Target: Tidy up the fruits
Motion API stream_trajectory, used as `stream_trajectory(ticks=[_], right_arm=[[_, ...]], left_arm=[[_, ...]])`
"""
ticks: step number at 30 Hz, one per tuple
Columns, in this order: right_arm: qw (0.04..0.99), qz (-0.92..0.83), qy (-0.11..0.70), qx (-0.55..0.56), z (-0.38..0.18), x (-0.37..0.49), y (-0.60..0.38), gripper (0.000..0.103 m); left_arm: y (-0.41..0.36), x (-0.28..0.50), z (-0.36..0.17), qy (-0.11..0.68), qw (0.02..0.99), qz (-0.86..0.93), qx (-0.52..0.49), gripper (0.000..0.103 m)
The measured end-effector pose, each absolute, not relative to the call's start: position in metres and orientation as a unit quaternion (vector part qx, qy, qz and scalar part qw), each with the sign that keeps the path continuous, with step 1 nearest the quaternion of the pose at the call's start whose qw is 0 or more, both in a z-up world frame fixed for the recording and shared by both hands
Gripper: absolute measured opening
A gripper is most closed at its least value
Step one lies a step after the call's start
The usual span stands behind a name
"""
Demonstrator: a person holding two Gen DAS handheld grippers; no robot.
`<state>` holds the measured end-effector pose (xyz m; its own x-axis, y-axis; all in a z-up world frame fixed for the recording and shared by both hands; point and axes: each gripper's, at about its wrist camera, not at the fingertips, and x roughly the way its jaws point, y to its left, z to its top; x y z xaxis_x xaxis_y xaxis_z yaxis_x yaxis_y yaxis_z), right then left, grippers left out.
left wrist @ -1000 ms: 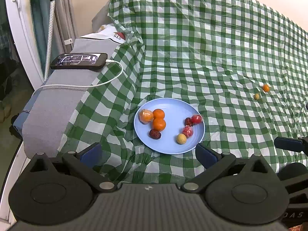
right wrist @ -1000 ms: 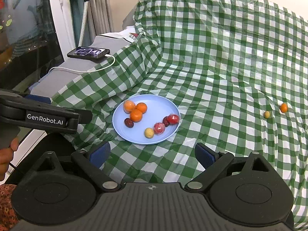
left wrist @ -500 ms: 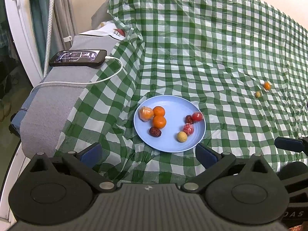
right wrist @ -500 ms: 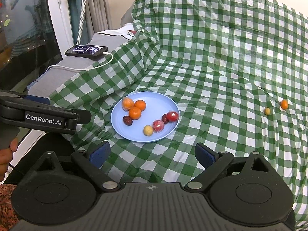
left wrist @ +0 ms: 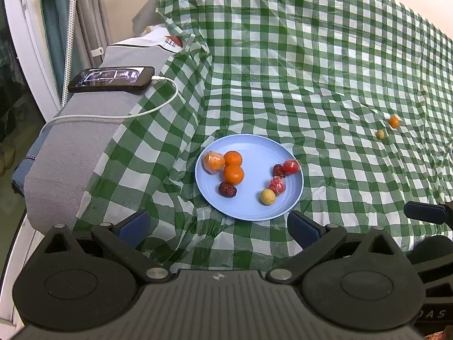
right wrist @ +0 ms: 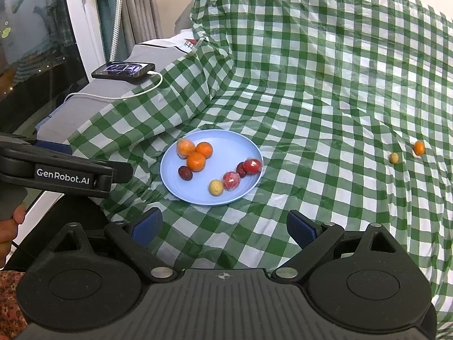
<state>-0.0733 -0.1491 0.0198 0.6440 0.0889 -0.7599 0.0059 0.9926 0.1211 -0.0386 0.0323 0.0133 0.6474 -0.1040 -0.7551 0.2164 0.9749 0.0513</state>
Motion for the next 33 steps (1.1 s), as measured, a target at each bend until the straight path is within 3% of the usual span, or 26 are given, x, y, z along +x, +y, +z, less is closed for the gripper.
stream_trajectory(ticks=[21, 33], right_arm=[[0.895, -0.023, 0.436, 0.092, -0.004, -0.055, -0.195, 0.095], [0.89, -0.187, 0.407, 0.086, -0.032, -0.034, -0.358, 0.095]], left_arm=[[-0.022, -0.005, 0.001, 0.431, 0.89, -0.115, 0.093, 0.103], [-0.156, 0.062, -0.023, 0.433, 0.866, -0.209, 0.139, 0.103]])
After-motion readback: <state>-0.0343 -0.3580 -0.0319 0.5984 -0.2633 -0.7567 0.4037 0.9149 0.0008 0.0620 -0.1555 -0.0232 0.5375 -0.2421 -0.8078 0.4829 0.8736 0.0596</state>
